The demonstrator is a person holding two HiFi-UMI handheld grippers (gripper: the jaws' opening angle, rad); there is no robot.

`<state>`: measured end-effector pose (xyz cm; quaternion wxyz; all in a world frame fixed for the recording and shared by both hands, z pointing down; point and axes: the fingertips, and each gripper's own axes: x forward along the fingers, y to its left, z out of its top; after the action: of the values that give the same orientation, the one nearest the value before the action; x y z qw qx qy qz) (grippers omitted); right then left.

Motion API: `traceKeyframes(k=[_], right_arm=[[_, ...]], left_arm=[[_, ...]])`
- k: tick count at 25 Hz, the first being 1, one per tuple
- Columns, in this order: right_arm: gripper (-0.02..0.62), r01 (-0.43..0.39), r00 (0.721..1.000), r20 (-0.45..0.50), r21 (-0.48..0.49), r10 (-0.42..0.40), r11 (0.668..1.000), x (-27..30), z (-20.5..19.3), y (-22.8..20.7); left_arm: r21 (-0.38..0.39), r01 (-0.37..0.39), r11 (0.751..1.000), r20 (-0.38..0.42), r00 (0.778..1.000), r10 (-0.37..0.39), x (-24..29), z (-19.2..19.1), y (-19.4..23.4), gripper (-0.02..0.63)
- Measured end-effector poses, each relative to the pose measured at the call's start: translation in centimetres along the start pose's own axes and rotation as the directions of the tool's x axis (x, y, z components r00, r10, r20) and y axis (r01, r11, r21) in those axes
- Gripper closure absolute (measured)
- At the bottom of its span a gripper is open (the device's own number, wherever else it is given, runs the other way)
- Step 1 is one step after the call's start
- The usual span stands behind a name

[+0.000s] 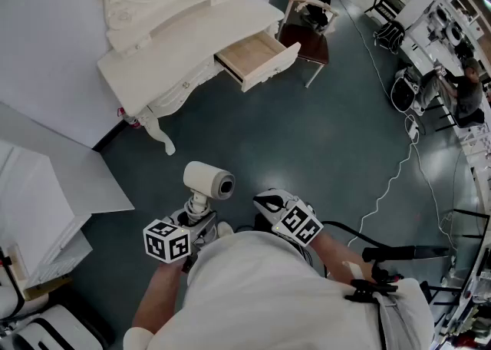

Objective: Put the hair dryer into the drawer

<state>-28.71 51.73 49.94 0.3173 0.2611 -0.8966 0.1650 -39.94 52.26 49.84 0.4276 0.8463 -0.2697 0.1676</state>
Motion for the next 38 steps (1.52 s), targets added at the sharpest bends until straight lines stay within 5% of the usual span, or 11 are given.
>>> traceKeyframes(k=[8,16,27,31,38], right_arm=[[0.598,0.052,0.998,-0.024,0.024,-0.051,0.998,0.1,-1.1,3.4],[0.598,0.093,0.996,-0.011,0.045,-0.093,0.995,-2.5,-2.7,2.1],[0.595,0.066,0.996,0.058,0.033,-0.068,0.997,-5.6,-3.9,-7.8],[0.507,0.076,0.994,0.077,0.019,-0.077,0.997,-7.9,-4.6,-13.8],[0.476,0.077,0.992,0.094,0.069,-0.083,0.995,-11.5,-8.3,-21.9]], left_arm=[[-0.006,0.040,0.999,-0.026,0.999,-0.041,-0.8,-2.4,2.0,0.409],[0.021,0.073,0.997,-0.039,0.997,-0.072,2.4,-1.6,-0.3,0.410],[0.022,-0.016,1.000,-0.034,0.999,0.016,9.7,3.3,-2.4,0.409],[0.026,-0.046,0.999,-0.029,0.999,0.046,13.9,6.7,-4.0,0.408],[0.016,-0.063,0.998,-0.025,0.998,0.064,22.1,11.3,-5.7,0.410]])
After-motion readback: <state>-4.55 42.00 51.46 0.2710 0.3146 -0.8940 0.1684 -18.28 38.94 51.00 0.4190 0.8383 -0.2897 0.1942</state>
